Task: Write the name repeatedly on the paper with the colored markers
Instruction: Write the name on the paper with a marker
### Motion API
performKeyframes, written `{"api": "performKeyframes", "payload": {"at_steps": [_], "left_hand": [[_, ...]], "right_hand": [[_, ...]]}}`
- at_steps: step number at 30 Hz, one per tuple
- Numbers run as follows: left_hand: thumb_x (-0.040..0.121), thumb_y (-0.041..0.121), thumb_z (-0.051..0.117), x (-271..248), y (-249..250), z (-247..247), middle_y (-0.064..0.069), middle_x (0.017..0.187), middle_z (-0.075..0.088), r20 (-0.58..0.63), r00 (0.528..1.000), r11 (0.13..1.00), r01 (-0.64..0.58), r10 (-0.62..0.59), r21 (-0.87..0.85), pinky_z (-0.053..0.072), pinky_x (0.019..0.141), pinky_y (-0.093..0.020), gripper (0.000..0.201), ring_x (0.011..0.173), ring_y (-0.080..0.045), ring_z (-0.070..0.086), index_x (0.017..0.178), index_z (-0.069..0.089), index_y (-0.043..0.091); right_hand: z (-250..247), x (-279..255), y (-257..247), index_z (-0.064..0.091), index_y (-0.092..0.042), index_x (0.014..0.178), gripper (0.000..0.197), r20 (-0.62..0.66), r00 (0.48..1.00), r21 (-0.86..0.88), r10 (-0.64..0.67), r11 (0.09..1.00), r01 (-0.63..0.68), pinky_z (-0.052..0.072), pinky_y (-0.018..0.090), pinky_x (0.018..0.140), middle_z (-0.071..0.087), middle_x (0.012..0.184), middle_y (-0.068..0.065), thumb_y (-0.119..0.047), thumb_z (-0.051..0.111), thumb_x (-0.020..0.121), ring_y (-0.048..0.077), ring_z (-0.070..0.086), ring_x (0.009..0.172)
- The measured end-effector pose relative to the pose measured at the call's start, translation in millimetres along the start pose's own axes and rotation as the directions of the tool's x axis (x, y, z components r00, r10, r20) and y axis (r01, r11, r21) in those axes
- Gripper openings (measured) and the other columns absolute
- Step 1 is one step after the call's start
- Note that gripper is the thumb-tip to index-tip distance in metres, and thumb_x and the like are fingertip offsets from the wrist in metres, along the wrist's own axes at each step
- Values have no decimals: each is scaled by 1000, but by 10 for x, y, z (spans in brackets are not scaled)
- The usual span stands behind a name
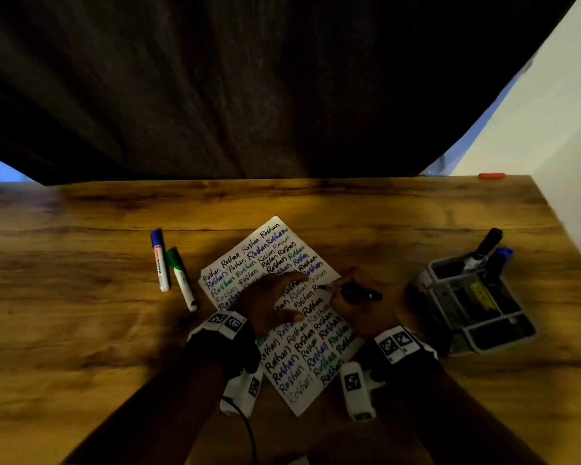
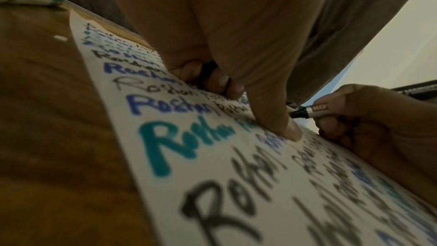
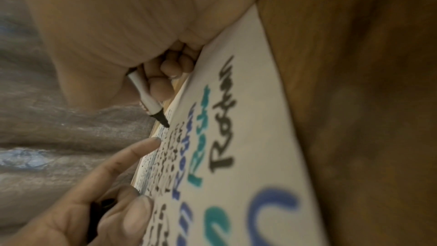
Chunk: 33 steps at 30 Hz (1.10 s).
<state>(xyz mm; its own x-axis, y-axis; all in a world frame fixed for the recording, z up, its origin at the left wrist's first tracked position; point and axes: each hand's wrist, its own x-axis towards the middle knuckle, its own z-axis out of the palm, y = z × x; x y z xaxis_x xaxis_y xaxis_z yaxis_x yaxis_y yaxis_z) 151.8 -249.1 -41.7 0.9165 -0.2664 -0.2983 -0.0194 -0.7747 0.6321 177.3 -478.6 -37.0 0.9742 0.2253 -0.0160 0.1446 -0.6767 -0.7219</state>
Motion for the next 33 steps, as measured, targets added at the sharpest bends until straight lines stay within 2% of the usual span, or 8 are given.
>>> {"api": "performKeyframes", "payload": {"at_steps": [5, 8, 11, 16, 19, 22, 26, 33], "left_hand": [[84, 50, 73, 4, -3, -7, 2, 146, 46, 16, 1000, 999, 12, -12, -32, 45, 108, -46, 68, 132, -23, 47, 141, 36, 51], [85, 49, 72, -8, 7, -16, 1, 146, 47, 9, 1000, 1000, -8, 8, -11, 44, 108, -45, 68, 132, -23, 46, 143, 36, 49], [85, 50, 73, -10, 1, -23, 1, 147, 46, 13, 1000, 1000, -2, 2, -18, 44, 108, -45, 69, 133, -23, 45, 143, 35, 50], [85, 51, 72, -8, 5, -27, 0, 145, 47, 21, 1000, 1000, -1, 1, -15, 44, 108, -45, 69, 132, -24, 46, 144, 34, 50], [85, 51, 72, -3, 11, -27, -1, 146, 47, 21, 1000, 1000, -4, 4, -15, 44, 108, -45, 70, 132, -25, 47, 145, 36, 47], [85, 52, 71, -4, 14, -30, -1, 146, 47, 21, 1000, 1000, -6, 6, -11, 44, 109, -46, 70, 132, -24, 46, 145, 36, 47], [85, 51, 72, 7, 18, -37, 0, 146, 48, 13, 1000, 1000, -16, 16, 7, 44, 108, -43, 70, 132, -24, 47, 145, 36, 46], [84, 51, 73, 6, 11, -40, 1, 149, 45, 27, 1000, 1000, 16, -17, 15, 45, 108, -45, 71, 134, -25, 46, 144, 34, 52]], "right_hand": [[-17, -20, -65, 67, -1, 99, 19, -17, 999, 133, -39, 990, 41, 36, -2, 79, 66, 99, 3, -10, 71, 83, 11, 57, 91], [53, 5, 6, 68, -8, 97, 28, -32, 999, 218, 21, 976, -13, 47, 7, 80, 65, 93, -10, -30, 71, 79, -7, 59, 83], [68, 2, 44, 67, -8, 93, 21, 6, 998, 237, 70, 969, -69, 41, 0, 77, 60, 85, -18, -20, 74, 78, -14, 57, 80], [81, -56, 149, 69, -38, 73, 22, 77, 996, 393, 38, 917, -65, 38, 28, 102, 67, 70, -21, -43, 73, 52, 0, 54, 85], [75, -24, 62, 59, -45, 74, 24, 80, 989, 401, 122, 905, -143, 44, 14, 85, 59, 77, -22, -33, 81, 70, -10, 55, 79], [117, 21, 138, 48, -40, 71, 41, -92, 996, 287, 18, 958, 9, 38, -3, 68, 54, 69, -19, -9, 75, 78, -18, 57, 73], [108, 17, 123, 55, -32, 78, 18, -95, 995, 222, -25, 974, 45, 41, 2, 71, 60, 79, -19, -25, 71, 75, -11, 58, 78], [49, -26, 75, 59, -19, 80, 15, -89, 996, 232, 30, 973, -9, 49, 17, 63, 66, 78, -4, -13, 73, 75, 6, 62, 71]]}}
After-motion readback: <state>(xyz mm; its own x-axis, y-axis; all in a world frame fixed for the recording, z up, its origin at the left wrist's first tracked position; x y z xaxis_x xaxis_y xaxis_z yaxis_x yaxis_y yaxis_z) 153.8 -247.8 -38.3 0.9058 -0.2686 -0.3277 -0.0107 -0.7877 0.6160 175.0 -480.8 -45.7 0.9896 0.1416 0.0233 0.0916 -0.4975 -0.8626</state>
